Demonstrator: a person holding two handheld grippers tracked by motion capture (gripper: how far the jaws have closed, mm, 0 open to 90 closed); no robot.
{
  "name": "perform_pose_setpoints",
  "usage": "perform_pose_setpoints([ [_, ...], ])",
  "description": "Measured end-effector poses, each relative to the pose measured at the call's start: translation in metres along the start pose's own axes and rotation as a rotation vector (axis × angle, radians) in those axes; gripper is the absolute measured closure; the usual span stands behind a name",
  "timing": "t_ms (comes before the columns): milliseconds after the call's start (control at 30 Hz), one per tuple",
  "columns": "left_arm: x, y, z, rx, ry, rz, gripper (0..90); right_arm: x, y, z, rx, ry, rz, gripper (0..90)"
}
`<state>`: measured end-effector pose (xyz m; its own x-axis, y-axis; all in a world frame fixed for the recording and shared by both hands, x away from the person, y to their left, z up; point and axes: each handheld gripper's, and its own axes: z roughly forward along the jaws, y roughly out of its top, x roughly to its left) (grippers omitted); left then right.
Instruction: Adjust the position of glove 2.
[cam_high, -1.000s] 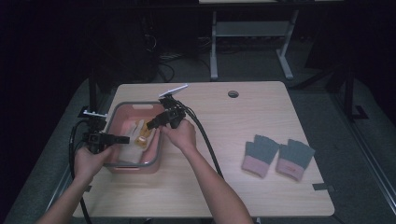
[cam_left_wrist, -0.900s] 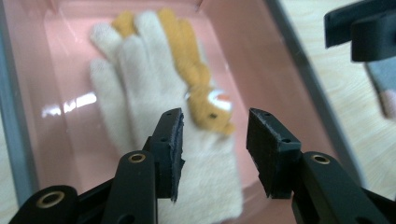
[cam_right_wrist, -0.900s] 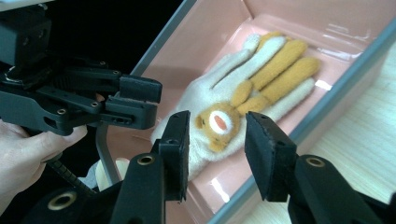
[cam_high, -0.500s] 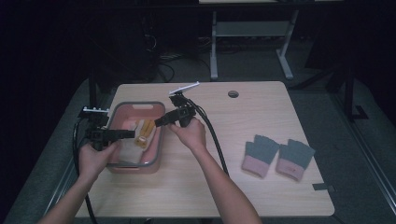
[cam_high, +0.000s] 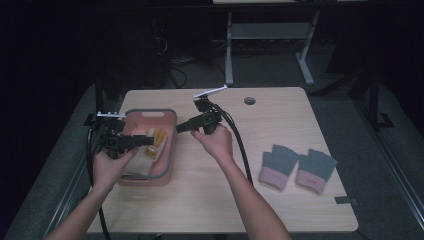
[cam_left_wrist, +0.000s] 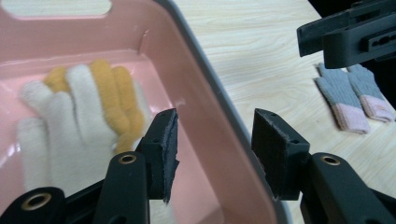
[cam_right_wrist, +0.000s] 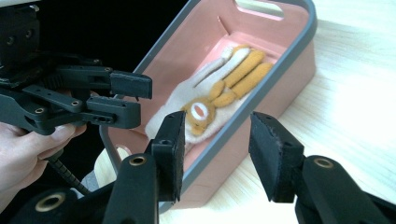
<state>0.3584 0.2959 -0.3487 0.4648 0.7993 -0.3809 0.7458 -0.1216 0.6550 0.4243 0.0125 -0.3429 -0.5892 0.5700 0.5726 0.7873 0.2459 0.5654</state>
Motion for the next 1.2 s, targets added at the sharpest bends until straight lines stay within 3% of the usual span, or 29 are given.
perform_pose_setpoints([
  [1200,-0.047,0.011,0.024,-0.018,-0.086,0.082,47.8,-0.032,-0.028,-0.053,-0.056,-0.051,0.034,54.3],
])
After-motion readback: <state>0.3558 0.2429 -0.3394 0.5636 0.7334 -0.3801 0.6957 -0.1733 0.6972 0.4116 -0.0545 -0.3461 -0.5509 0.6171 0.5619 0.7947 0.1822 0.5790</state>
